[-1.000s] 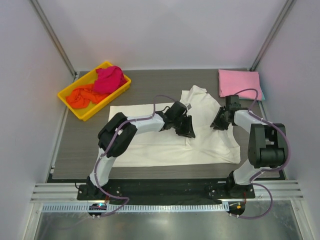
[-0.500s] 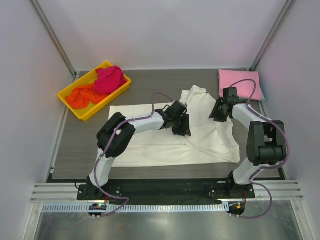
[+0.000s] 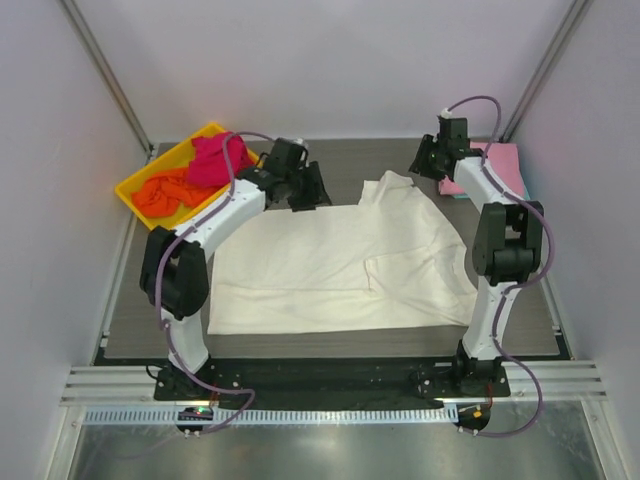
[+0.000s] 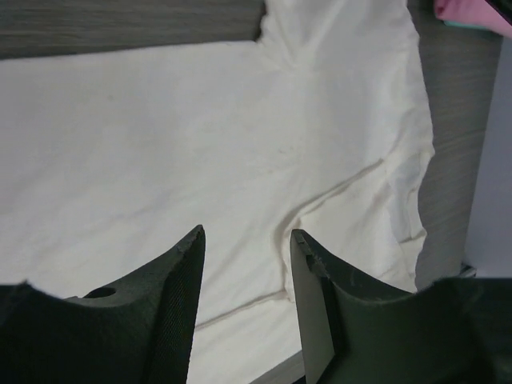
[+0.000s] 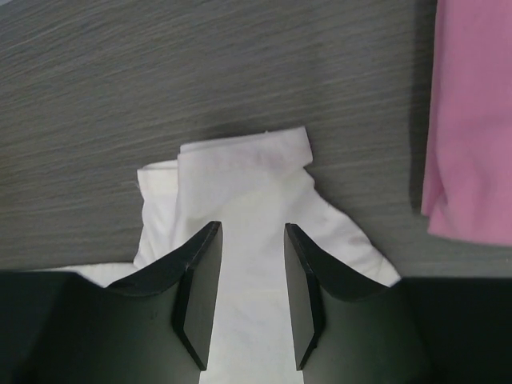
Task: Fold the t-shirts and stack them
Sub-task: Fold the tshirt
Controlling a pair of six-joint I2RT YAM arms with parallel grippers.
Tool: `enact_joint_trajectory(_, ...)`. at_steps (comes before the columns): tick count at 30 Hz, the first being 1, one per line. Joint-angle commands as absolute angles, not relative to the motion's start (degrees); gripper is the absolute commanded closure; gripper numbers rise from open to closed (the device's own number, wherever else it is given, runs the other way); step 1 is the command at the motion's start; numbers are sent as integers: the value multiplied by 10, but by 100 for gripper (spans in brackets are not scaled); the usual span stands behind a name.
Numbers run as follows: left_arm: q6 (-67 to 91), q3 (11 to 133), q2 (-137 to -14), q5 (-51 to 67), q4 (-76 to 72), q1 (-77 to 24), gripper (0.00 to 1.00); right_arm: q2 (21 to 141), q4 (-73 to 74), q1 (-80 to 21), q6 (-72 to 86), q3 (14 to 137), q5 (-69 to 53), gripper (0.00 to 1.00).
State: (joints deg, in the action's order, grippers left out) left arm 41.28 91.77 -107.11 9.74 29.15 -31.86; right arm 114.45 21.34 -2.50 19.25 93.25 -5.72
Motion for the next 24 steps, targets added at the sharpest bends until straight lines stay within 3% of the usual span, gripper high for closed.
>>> enact_joint_trajectory(1,375,912,-1059,82,360,-266,52,1192,213,-24,148,1011,-61,58)
enact_joint_trajectory(11,362,947,-1092,79,353,-207,50,1354,245,-10,93,1177,-118,58)
enact_joint_trajectory(24,345,981,-1114,51,352,-193,50,1426,271,-8,91,1201,-149,59)
